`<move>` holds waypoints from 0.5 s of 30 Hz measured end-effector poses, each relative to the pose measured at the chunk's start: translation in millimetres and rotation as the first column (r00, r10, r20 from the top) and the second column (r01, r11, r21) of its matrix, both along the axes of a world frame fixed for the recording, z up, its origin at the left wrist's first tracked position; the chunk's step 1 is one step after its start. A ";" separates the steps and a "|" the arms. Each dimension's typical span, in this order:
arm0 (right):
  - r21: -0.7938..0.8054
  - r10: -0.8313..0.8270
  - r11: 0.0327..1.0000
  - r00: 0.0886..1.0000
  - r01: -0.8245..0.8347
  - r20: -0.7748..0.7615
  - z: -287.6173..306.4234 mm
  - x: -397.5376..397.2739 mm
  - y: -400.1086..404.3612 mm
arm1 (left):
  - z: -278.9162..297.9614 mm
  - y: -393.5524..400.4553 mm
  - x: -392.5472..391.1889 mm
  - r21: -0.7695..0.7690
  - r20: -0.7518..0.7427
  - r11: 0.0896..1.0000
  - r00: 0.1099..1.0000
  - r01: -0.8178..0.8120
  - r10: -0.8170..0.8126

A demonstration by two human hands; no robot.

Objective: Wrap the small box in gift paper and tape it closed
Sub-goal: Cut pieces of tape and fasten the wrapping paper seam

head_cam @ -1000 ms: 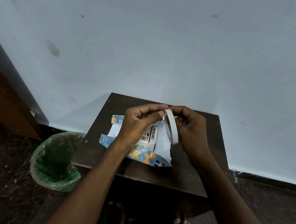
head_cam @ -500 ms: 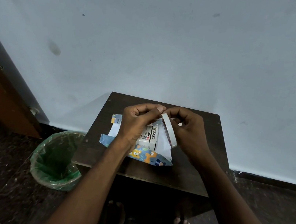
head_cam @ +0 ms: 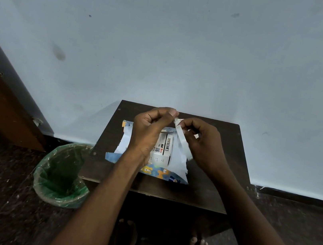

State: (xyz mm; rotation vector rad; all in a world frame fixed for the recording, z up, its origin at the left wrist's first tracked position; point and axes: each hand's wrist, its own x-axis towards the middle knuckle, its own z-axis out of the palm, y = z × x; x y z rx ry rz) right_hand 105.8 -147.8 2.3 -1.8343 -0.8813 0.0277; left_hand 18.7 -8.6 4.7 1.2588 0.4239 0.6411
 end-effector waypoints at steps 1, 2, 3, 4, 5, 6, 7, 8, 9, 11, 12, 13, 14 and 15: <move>-0.010 -0.016 1.000 1.000 0.016 0.013 -0.8 1.0 0.0 | 0.1 -0.2 -0.3 0.008 0.000 1.000 1.000 0.011 -0.011; -0.023 -0.033 0.999 0.999 0.034 0.025 -2.0 2.7 -0.3 | 0.1 -1.2 -0.5 0.010 0.002 1.000 1.000 0.024 -0.024; -0.042 -0.050 0.998 0.998 0.052 0.036 -3.6 5.1 -0.8 | -0.4 -2.5 0.0 0.002 0.007 0.999 0.999 0.032 -0.032; -0.070 -0.064 0.995 0.997 0.067 0.049 -5.9 7.7 -1.1 | -0.7 -3.8 1.0 -0.018 0.013 0.999 0.999 0.029 -0.029; -0.106 -0.077 0.991 0.995 0.084 0.066 -8.3 9.8 -1.4 | -0.3 -4.9 2.0 -0.043 0.020 0.999 1.000 0.020 -0.019; -0.140 -0.092 0.985 0.993 0.103 0.080 -10.4 11.1 -1.4 | 0.8 -5.2 2.5 -0.061 0.026 0.998 1.000 0.013 -0.012; -0.159 -0.110 0.980 0.990 0.122 0.083 -12.1 11.9 -1.6 | 1.6 -4.4 2.5 -0.057 0.030 0.998 0.999 0.020 -0.018; -0.160 -0.125 0.978 0.989 0.136 0.078 -12.7 12.4 -2.6 | 2.4 -3.7 2.3 -0.023 0.027 0.999 0.999 0.041 -0.040; -0.150 -0.133 0.978 0.988 0.143 0.072 -12.5 12.8 -3.9 | 2.5 -2.8 2.0 0.031 0.018 0.997 0.997 0.073 -0.074; -0.124 -0.128 0.983 0.990 0.134 0.057 -10.8 12.9 -6.6 | 3.0 -2.9 0.6 0.122 0.005 0.983 0.990 0.140 -0.141; -0.115 -0.120 0.986 0.992 0.125 0.043 -10.1 13.3 -7.5 | 3.2 -3.8 0.5 0.135 0.000 0.979 0.988 0.155 -0.156; -0.109 -0.115 0.987 0.993 0.118 0.034 -9.9 13.7 -8.1 | 3.2 -4.9 0.9 0.140 -0.006 0.978 0.988 0.156 -0.156; -0.105 -0.112 0.988 0.993 0.114 0.033 -9.9 13.8 -8.2 | 3.1 -5.8 1.3 0.149 -0.012 0.978 0.989 0.145 -0.145; -0.102 -0.110 0.988 0.993 0.113 0.038 -10.3 13.8 -8.2 | 2.6 -6.8 1.9 0.161 -0.018 0.978 0.991 0.131 -0.130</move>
